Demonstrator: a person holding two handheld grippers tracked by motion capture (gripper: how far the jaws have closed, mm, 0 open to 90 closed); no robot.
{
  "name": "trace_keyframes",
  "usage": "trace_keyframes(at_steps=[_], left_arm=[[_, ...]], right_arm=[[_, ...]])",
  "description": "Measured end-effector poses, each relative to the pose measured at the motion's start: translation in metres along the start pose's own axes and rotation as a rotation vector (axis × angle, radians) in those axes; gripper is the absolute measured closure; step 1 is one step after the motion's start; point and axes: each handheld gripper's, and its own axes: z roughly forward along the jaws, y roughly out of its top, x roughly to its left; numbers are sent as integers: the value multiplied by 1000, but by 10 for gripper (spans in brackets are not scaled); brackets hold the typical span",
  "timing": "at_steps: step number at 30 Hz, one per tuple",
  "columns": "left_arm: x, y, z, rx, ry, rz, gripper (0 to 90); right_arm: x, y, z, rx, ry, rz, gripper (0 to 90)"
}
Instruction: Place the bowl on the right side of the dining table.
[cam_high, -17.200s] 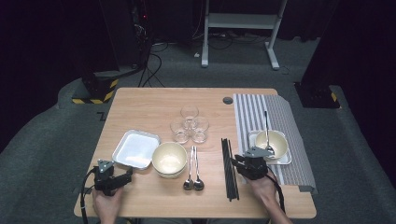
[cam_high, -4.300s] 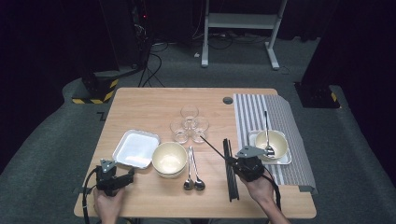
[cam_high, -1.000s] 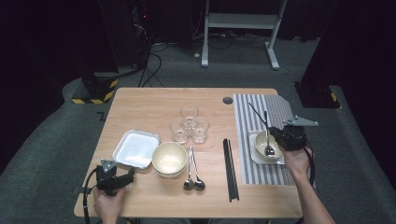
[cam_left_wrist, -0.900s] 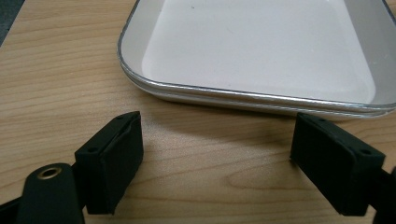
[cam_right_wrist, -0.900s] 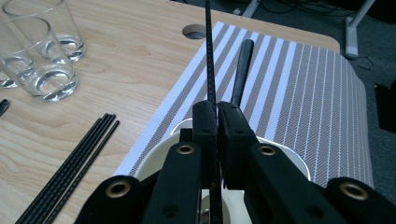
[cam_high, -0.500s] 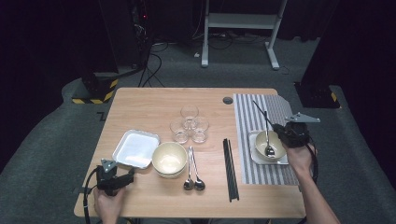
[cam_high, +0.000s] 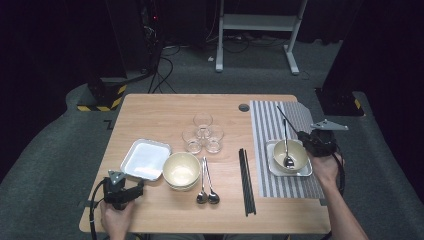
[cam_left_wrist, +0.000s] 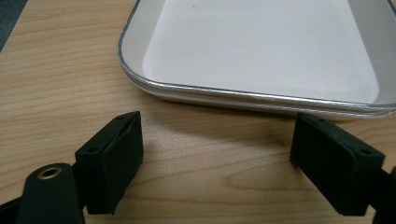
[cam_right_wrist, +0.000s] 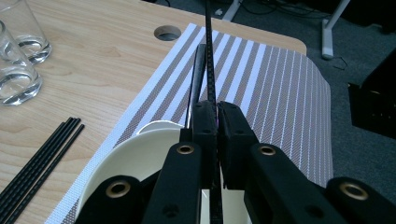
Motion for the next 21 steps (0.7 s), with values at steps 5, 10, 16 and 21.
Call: trace_keyframes(at_steps=[5, 10, 16, 21], left_arm=[[0, 0, 0, 0, 1, 0, 173], [0, 0, 0, 0, 1, 0, 174], [0, 0, 0, 0, 2, 0, 174], [0, 0, 0, 0, 3, 0, 174]], right_arm=[[-1, 0, 5, 9, -1, -5, 862], [-1, 0, 10, 23, 0, -10, 863], [-3, -1, 11, 26, -2, -5, 862], [-5, -1, 11, 22, -2, -10, 863]])
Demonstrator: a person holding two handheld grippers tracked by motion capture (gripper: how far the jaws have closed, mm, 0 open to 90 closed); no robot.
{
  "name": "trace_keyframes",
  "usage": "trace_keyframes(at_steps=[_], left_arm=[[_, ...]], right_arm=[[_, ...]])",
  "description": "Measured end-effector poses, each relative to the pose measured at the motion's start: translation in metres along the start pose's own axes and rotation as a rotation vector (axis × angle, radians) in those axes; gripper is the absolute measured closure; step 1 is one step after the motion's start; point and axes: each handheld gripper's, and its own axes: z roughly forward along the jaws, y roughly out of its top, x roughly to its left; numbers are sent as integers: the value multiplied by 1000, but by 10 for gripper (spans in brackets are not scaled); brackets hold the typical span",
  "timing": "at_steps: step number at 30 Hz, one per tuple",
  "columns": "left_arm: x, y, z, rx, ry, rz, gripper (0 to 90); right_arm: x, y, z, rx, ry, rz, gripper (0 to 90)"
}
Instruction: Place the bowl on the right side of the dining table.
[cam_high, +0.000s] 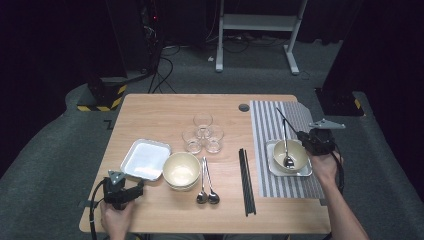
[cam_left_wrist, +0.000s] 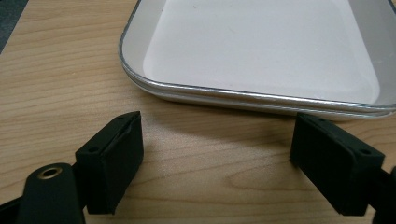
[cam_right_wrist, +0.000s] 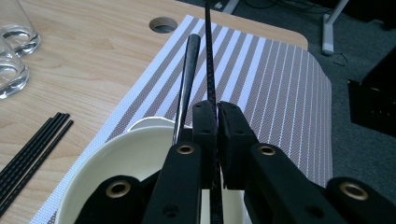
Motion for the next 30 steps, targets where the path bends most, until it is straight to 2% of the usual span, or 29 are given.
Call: trace_keyframes(at_steps=[15, 25, 30], left_arm=[[0, 0, 0, 1, 2, -1, 174], [0, 0, 0, 2, 3, -1, 174], [0, 0, 0, 2, 3, -1, 174]], right_arm=[[-9, -6, 9, 36, 0, -15, 862], [-26, -16, 13, 45, 3, 5, 862], [-26, -22, 19, 55, -2, -1, 862]])
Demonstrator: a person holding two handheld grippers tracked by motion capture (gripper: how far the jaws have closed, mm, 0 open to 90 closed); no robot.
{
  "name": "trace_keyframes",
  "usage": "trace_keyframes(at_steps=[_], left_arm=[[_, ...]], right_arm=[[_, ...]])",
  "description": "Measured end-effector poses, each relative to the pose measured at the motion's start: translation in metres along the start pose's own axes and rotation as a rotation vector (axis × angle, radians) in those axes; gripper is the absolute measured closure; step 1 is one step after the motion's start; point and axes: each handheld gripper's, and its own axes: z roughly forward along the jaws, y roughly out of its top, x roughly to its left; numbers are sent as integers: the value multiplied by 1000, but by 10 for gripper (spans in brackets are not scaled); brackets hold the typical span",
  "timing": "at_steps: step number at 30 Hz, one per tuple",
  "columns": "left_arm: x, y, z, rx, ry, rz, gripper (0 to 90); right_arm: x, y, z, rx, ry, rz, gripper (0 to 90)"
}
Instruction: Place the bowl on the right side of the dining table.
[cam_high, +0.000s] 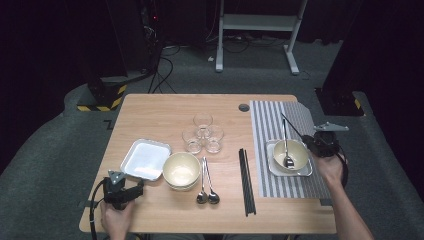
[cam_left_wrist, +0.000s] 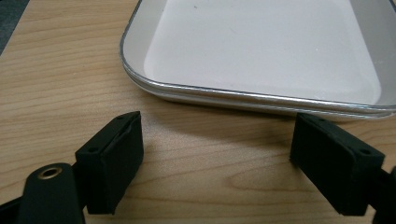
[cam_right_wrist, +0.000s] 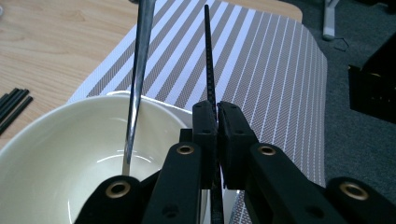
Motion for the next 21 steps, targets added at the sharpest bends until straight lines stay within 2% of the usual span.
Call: trace_keyframes(at_steps=[4, 13, 17, 21], left_arm=[[0, 0, 0, 0, 0, 0, 173], [0, 0, 0, 0, 1, 0, 173], [0, 0, 0, -4, 0, -5, 173], [0, 0, 0, -3, 2, -4, 173]], right_arm=[[-2, -4, 5, 14, 2, -11, 862], [-11, -14, 11, 20, 13, -1, 861], [-12, -15, 13, 29, -1, -16, 862], [-14, -18, 14, 32, 0, -12, 862]])
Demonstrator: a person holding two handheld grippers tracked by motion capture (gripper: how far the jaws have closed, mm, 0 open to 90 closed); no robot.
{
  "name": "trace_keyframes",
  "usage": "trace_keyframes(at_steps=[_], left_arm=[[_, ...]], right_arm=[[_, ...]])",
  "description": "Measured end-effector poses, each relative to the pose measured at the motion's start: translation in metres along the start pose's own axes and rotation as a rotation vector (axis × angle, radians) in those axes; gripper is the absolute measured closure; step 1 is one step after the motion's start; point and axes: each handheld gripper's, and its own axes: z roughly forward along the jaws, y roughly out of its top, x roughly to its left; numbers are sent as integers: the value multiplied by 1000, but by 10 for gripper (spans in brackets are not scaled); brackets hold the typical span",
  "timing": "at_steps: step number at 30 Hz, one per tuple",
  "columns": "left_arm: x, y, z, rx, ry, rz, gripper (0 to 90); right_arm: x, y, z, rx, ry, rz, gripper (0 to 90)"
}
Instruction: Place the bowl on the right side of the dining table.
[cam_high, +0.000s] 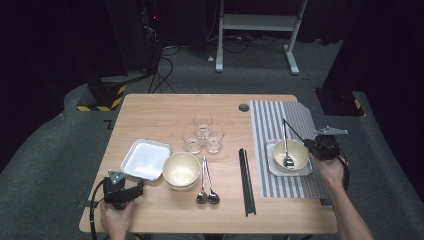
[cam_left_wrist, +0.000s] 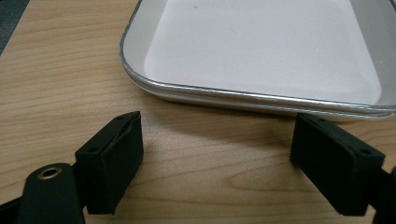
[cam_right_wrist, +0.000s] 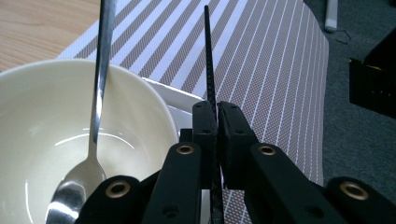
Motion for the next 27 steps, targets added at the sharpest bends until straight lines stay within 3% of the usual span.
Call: trace_keyframes(at_steps=[27], left_arm=[[0, 0, 0, -1, 2, -1, 173]], right_arm=[[-5, -14, 13, 55, 37, 12, 861]])
